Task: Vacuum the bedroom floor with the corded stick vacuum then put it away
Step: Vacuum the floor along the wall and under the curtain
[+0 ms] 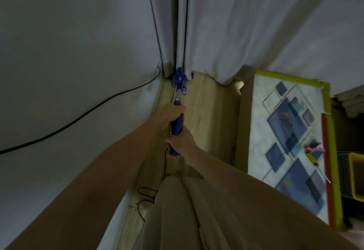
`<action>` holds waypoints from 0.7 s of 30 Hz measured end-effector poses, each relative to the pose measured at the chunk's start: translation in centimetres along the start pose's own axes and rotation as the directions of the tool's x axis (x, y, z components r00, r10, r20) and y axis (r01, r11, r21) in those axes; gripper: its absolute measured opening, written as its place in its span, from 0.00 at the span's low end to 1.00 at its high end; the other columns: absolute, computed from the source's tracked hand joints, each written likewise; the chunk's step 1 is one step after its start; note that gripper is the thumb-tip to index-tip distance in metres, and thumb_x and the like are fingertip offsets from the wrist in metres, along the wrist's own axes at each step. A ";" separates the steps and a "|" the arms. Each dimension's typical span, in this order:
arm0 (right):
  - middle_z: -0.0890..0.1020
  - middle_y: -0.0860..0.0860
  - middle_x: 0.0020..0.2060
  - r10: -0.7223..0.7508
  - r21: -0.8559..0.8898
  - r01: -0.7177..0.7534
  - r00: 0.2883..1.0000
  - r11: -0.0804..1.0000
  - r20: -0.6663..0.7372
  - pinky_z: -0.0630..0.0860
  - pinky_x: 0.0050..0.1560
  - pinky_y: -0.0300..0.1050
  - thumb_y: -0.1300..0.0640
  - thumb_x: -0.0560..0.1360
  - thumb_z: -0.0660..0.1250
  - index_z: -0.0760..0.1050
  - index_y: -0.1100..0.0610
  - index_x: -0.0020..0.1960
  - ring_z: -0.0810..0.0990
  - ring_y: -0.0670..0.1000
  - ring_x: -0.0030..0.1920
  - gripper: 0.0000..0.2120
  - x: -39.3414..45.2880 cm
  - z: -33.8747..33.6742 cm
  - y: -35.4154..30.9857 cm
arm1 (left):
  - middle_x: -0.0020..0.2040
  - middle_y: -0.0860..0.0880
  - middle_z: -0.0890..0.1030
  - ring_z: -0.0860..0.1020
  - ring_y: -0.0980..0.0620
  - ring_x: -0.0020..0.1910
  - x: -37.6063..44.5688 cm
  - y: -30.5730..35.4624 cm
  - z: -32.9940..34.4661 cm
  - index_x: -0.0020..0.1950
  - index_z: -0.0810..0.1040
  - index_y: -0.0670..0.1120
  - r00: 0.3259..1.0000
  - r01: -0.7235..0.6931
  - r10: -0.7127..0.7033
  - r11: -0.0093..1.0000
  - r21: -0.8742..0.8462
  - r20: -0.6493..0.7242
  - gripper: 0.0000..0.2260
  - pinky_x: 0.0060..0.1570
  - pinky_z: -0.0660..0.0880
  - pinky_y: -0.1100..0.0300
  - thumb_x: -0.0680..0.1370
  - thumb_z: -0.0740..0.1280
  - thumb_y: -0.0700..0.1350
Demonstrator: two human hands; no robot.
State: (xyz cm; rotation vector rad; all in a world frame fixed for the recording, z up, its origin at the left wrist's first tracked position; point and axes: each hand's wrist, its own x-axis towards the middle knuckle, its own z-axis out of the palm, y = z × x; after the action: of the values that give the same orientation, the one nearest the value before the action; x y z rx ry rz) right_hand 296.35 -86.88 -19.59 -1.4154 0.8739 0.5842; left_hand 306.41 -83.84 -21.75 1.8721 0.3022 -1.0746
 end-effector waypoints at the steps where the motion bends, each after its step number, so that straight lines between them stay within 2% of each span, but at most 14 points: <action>1: 0.75 0.56 0.44 0.014 -0.003 -0.014 1.000 1.000 0.010 0.78 0.28 0.43 0.64 0.75 0.66 0.65 0.58 0.68 0.76 0.51 0.34 0.23 0.5 -0.3 -0.3 | 0.33 0.46 0.74 0.73 0.51 0.31 0.4 0.3 0.2 0.38 0.72 0.43 1.000 -0.004 0.004 1.000 0.004 -0.020 0.08 0.33 0.72 0.60 0.77 0.64 0.41; 5: 0.76 0.56 0.48 -0.005 0.020 0.004 0.999 1.000 0.042 0.80 0.32 0.45 0.64 0.74 0.68 0.64 0.57 0.70 0.78 0.53 0.37 0.26 1.9 -0.7 -1.3 | 0.33 0.47 0.74 0.73 0.52 0.30 1.6 1.3 0.3 0.37 0.71 0.43 0.993 -0.028 0.030 0.999 0.025 -0.114 0.10 0.31 0.71 0.62 0.78 0.63 0.42; 8: 0.77 0.58 0.56 -0.050 -0.047 0.051 0.999 0.998 0.014 0.82 0.39 0.49 0.63 0.73 0.68 0.58 0.56 0.75 0.81 0.60 0.50 0.34 2.0 0.4 -1.0 | 0.35 0.47 0.74 0.73 0.52 0.32 1.4 1.1 -0.2 0.38 0.70 0.44 0.989 -0.016 0.025 0.998 0.059 -0.145 0.11 0.31 0.70 0.63 0.79 0.63 0.44; 9: 0.77 0.58 0.55 -0.049 -0.064 0.049 0.999 0.997 0.010 0.83 0.42 0.51 0.63 0.73 0.68 0.58 0.56 0.75 0.81 0.60 0.51 0.34 1.9 0.6 -0.8 | 0.35 0.46 0.74 0.73 0.52 0.33 1.3 0.9 -0.3 0.38 0.70 0.44 0.991 -0.009 0.019 0.997 0.074 -0.136 0.10 0.32 0.71 0.62 0.79 0.64 0.45; 10: 0.77 0.58 0.52 -0.040 -0.060 0.041 0.999 0.997 0.009 0.83 0.42 0.52 0.63 0.73 0.68 0.62 0.57 0.72 0.81 0.60 0.49 0.30 1.5 0.6 -0.7 | 0.36 0.46 0.74 0.73 0.51 0.33 1.0 0.7 -0.2 0.38 0.70 0.43 0.993 -0.005 0.015 0.997 0.083 -0.119 0.10 0.33 0.72 0.62 0.78 0.64 0.44; 11: 0.76 0.57 0.48 -0.024 -0.040 0.024 1.000 0.999 0.011 0.82 0.38 0.49 0.64 0.74 0.67 0.66 0.58 0.67 0.80 0.58 0.43 0.23 1.0 0.4 -0.7 | 0.35 0.45 0.75 0.74 0.51 0.32 0.8 0.5 0.0 0.39 0.71 0.43 0.995 -0.003 0.010 0.997 0.079 -0.098 0.09 0.33 0.72 0.61 0.78 0.65 0.43; 13: 0.74 0.55 0.39 0.023 0.024 -0.024 1.000 0.999 0.010 0.75 0.22 0.38 0.65 0.75 0.65 0.70 0.57 0.53 0.74 0.53 0.33 0.09 -0.2 -0.5 -0.7 | 0.33 0.44 0.76 0.74 0.51 0.30 0.2 0.6 0.5 0.38 0.72 0.41 0.998 0.001 0.001 0.999 0.039 -0.058 0.08 0.30 0.73 0.61 0.77 0.65 0.40; 14: 0.72 0.54 0.36 0.035 0.059 -0.034 0.999 0.998 -0.006 0.70 0.18 0.35 0.65 0.75 0.65 0.70 0.57 0.47 0.72 0.52 0.31 0.06 -0.9 -0.9 -0.6 | 0.32 0.44 0.75 0.74 0.51 0.28 -0.1 0.7 0.8 0.37 0.72 0.41 0.999 0.003 -0.002 1.000 0.016 -0.043 0.08 0.28 0.72 0.61 0.77 0.65 0.39; 16: 0.72 0.53 0.32 0.044 0.128 -0.038 0.998 0.991 -0.048 0.65 0.18 0.34 0.64 0.74 0.65 0.69 0.57 0.42 0.71 0.50 0.28 0.06 -2.2 -1.3 -0.1 | 0.30 0.45 0.74 0.73 0.51 0.28 -1.1 1.0 1.2 0.36 0.72 0.41 1.000 0.006 -0.006 1.000 -0.005 -0.019 0.10 0.25 0.71 0.63 0.77 0.64 0.37; 19: 0.72 0.52 0.29 0.074 0.210 -0.058 0.995 0.976 -0.065 0.67 0.21 0.37 0.64 0.73 0.67 0.69 0.58 0.40 0.70 0.48 0.25 0.07 -3.5 -1.1 0.6 | 0.30 0.44 0.75 0.73 0.52 0.28 -1.9 1.1 1.4 0.35 0.72 0.41 0.999 0.041 -0.040 0.999 -0.023 0.028 0.10 0.26 0.72 0.62 0.77 0.64 0.36; 21: 0.72 0.52 0.28 0.090 0.223 -0.077 0.995 0.972 -0.050 0.68 0.23 0.38 0.65 0.73 0.67 0.69 0.59 0.42 0.70 0.48 0.24 0.07 -3.8 -1.1 0.5 | 0.31 0.45 0.75 0.74 0.53 0.27 -2.1 1.1 1.3 0.36 0.73 0.40 0.997 0.070 -0.068 0.995 -0.071 0.032 0.09 0.23 0.73 0.64 0.77 0.64 0.35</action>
State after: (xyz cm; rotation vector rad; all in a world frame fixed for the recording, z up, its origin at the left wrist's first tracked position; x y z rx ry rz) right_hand 293.57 -87.40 -16.83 -1.2040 1.0185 0.4932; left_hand 305.10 -85.08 -19.73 1.7916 0.3859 -1.1226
